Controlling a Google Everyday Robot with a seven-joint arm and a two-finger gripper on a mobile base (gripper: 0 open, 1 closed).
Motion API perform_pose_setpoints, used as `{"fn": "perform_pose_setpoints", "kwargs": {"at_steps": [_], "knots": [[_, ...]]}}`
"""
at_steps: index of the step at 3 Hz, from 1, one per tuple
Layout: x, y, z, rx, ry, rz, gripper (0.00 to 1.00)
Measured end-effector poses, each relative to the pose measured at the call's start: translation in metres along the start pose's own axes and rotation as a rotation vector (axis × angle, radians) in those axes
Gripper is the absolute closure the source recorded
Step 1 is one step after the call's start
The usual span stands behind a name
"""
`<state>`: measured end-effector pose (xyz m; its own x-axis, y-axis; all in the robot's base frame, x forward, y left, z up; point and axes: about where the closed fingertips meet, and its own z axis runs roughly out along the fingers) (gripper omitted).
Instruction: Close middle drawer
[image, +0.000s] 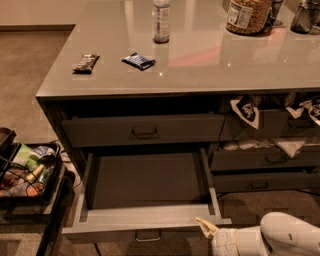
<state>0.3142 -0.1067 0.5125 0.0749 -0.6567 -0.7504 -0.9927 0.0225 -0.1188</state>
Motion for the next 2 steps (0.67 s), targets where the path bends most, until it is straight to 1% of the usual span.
{"fn": "perform_pose_setpoints", "kwargs": {"at_steps": [2], "knots": [[0.027,0.015,0.029,-0.043,-0.029,0.054,0.00]]}}
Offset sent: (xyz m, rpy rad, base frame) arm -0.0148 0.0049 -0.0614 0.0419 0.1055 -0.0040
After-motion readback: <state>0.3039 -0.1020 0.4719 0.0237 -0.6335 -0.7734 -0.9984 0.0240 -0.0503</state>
